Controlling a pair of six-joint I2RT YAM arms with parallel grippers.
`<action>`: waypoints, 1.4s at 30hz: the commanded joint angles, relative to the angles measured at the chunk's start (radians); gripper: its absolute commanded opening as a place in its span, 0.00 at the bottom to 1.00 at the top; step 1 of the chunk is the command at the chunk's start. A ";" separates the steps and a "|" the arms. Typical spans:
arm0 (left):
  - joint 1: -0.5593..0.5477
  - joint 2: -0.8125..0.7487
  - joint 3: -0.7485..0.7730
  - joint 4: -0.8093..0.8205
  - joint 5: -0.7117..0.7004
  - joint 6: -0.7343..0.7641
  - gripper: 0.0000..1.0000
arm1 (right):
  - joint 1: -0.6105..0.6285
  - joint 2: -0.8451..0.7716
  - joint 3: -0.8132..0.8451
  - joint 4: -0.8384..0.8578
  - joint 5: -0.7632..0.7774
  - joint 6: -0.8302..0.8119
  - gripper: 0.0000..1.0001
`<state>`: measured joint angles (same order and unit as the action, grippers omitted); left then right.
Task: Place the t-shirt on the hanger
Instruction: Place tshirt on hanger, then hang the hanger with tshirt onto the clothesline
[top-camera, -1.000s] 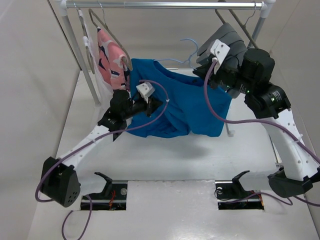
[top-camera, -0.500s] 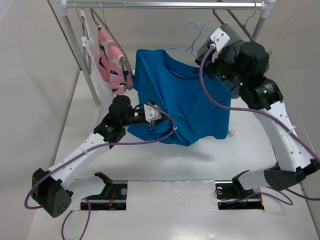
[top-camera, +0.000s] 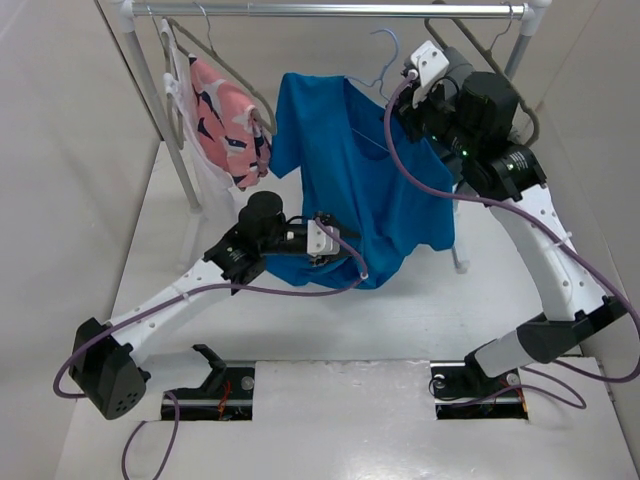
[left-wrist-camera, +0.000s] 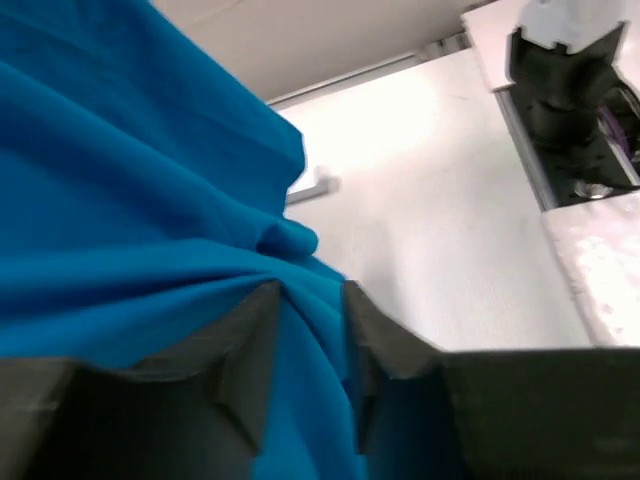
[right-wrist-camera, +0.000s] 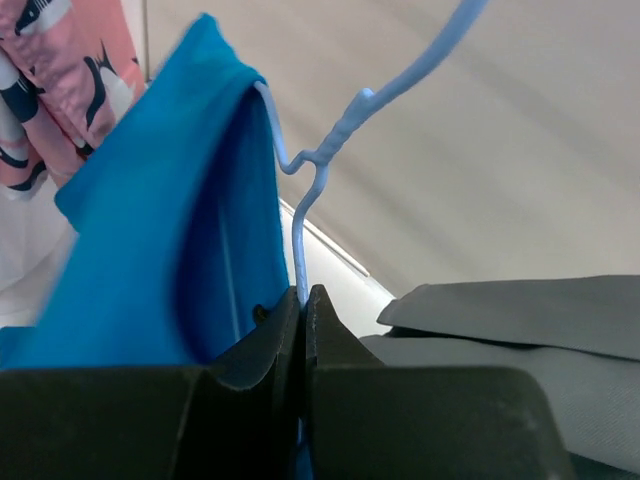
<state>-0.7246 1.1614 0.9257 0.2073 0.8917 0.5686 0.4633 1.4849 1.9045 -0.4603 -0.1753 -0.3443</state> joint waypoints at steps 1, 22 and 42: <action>0.032 -0.035 -0.007 0.116 -0.101 -0.148 0.35 | -0.003 -0.058 0.024 0.091 0.042 -0.004 0.00; 0.206 -0.028 0.018 0.337 -0.724 -0.286 0.71 | -0.225 -0.216 0.025 -0.219 -0.359 -0.234 0.00; 0.367 0.152 0.059 0.160 0.009 -0.231 0.00 | -0.264 -0.368 -0.177 -0.414 -0.567 -0.380 0.00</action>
<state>-0.3668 1.3376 0.9497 0.4068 0.7429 0.3252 0.2039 1.1397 1.7134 -0.8967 -0.7177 -0.7029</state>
